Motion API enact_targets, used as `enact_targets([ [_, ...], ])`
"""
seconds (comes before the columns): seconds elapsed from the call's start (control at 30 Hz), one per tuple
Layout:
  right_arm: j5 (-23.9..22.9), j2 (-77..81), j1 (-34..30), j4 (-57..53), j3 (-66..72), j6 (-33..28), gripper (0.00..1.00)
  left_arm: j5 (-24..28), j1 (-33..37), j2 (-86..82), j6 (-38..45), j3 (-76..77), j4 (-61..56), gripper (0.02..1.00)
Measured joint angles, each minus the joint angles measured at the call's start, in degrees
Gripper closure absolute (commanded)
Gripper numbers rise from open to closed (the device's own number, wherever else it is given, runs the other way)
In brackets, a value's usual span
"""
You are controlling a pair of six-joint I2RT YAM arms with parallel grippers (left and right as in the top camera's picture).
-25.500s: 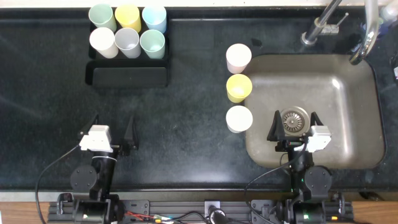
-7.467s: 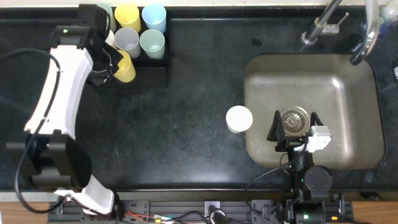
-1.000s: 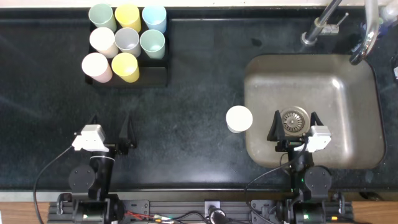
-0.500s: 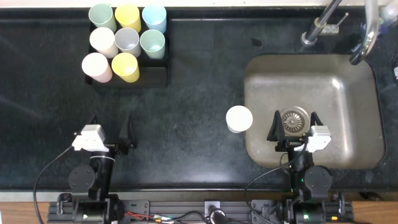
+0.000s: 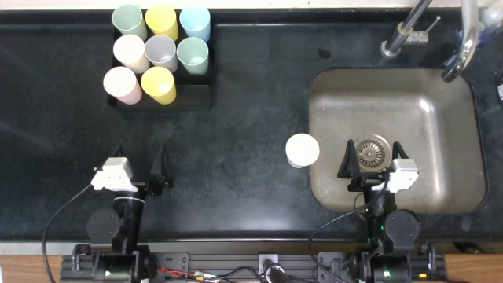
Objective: Store Cups
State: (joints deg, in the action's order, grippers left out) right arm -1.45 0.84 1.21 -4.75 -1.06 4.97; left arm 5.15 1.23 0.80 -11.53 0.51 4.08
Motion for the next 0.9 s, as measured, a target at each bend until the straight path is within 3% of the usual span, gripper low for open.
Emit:
enact_targets([
  [0.47,0.8,0.0,0.0,-0.7,-0.3,1.9,0.003,0.0,0.0,0.0,0.0,0.0,0.0,0.018],
  [0.7,1.7,1.8,0.0,-18.9,-14.9,10.6,0.005,0.0,0.0,0.0,0.0,0.0,0.0,0.02],
  [0.9,6.4,12.4,0.5,-35.9,-34.6,15.8,0.003,-0.2,0.0,-0.1,0.0,0.0,0.0,0.018],
])
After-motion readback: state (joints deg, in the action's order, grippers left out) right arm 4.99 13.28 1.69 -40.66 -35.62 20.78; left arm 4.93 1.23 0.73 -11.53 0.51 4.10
